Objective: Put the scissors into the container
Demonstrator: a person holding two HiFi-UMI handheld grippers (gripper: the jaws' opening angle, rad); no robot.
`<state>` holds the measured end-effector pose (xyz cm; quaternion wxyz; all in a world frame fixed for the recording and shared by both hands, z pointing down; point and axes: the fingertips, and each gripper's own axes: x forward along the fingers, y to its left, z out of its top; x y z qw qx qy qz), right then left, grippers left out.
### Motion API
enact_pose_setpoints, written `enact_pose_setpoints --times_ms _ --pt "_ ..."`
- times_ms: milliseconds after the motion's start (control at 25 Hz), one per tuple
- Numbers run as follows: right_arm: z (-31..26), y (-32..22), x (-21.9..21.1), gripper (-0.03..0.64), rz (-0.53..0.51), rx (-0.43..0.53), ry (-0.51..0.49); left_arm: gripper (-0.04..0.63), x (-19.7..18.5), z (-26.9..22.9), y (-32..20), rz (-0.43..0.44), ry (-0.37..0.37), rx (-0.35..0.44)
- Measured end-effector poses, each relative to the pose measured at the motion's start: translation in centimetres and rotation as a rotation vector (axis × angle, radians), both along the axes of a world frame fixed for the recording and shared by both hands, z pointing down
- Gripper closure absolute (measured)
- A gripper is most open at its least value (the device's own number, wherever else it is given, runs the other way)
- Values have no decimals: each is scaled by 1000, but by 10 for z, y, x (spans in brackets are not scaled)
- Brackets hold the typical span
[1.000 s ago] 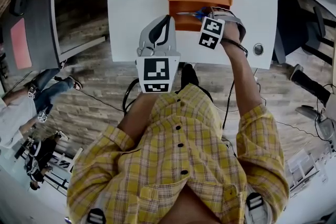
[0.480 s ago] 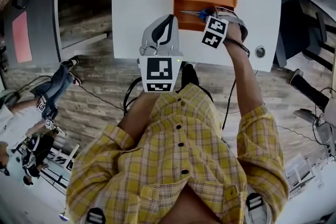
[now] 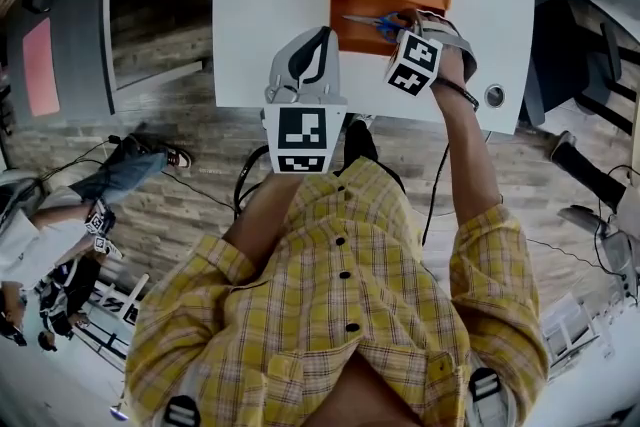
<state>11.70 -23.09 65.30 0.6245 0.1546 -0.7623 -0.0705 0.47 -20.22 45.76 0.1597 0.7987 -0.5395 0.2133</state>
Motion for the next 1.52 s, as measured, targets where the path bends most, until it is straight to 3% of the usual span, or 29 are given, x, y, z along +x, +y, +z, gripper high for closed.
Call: enact_pose_setpoints --times_ms 120,360,520,1160,1520 --pt "-12 2 0 520 29 25 -38 595 1 -1 3 1 0 4" --pt "-49 11 -5 611 107 86 -131 595 1 -11 12 10 7 22" --pt "-66 21 -10 611 166 91 -198 595 3 -16 19 20 13 35" --pt "-201 36 -15 611 599 163 -801 594 9 -52 36 79 41 110" --pt "-262 56 -19 611 693 225 -1024 595 13 -83 46 109 71 165"
